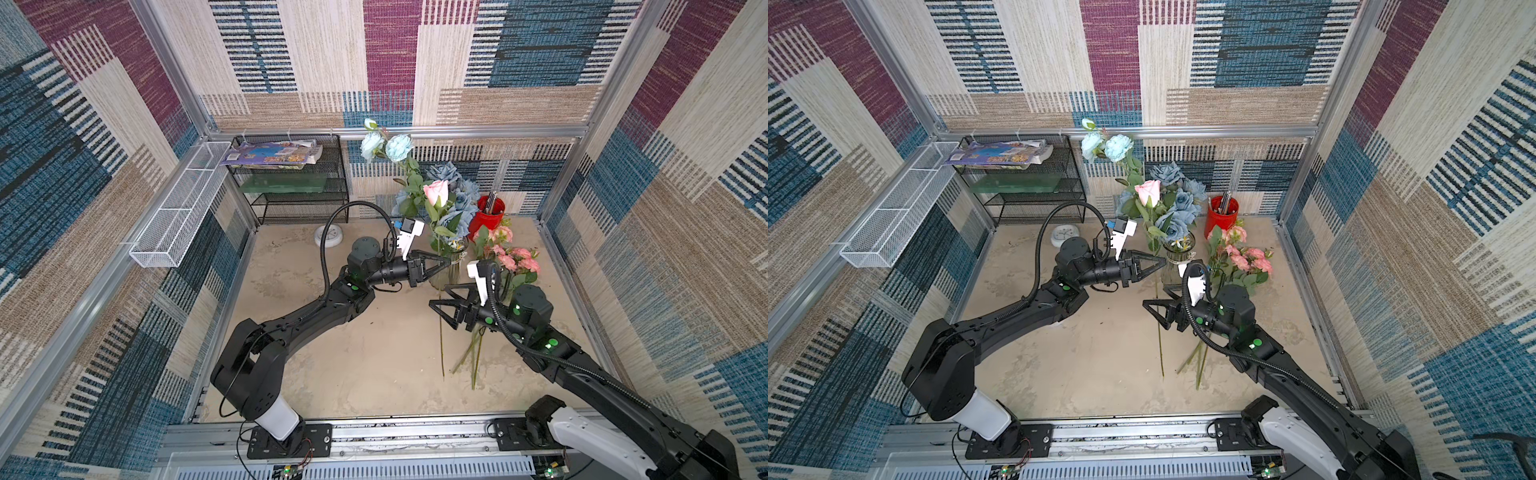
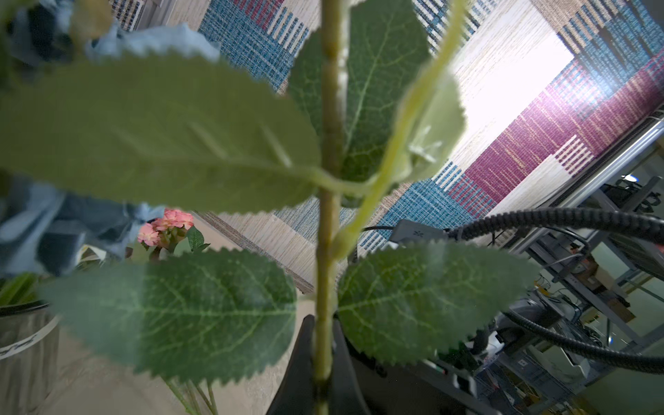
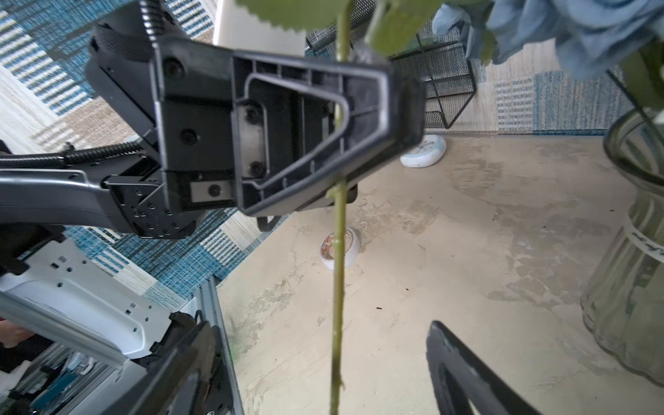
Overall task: Pick out pink flowers from the vase
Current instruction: Place the flower at the center of the board.
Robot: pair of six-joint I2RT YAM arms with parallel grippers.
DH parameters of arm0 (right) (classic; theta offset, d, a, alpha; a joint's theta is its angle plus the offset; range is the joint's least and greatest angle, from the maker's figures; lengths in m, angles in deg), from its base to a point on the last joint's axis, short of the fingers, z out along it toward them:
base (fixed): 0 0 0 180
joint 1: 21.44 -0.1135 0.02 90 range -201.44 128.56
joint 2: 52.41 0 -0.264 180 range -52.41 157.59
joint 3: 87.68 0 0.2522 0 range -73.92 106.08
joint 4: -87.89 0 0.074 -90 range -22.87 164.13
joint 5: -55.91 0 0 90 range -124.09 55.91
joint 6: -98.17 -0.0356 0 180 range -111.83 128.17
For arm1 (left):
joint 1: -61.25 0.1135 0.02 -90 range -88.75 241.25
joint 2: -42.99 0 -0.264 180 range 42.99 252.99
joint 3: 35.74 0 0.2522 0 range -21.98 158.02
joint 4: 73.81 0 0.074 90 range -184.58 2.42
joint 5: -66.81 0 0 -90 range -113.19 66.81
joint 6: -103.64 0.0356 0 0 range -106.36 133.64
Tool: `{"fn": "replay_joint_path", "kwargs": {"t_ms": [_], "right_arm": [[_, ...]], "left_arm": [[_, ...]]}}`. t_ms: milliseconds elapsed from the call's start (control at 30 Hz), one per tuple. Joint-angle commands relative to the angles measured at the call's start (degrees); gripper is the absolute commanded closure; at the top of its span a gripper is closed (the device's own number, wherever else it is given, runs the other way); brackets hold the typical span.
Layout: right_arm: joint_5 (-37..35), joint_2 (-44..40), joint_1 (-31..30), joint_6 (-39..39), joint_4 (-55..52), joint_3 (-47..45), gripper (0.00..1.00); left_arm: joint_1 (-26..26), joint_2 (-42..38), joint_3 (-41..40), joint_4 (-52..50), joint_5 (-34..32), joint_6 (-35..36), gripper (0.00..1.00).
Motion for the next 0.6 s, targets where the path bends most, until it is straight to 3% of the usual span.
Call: {"fn": "replay_joint_path", "kwargs": {"t_ms": [0,267,567], "right_arm": [[-5.3,0.53,-0.93,2.13,-0.51,0.7,0.25],[-4.46,0.23,-1.56,2.05,-1.24,2.13,0.66],[-3.23,1.91,-2.51,1.64,-1.51,2.72,0.84]], "left_arm": [[0.03,0.12,-0.74,8.87,4.49,-4.58,1.0],[0.04,0.34,-2.51,10.92,4.74,-5.72,1.0],[0.12,1.74,-2.48,12.05,4.32,-6.81,1.0]]}}
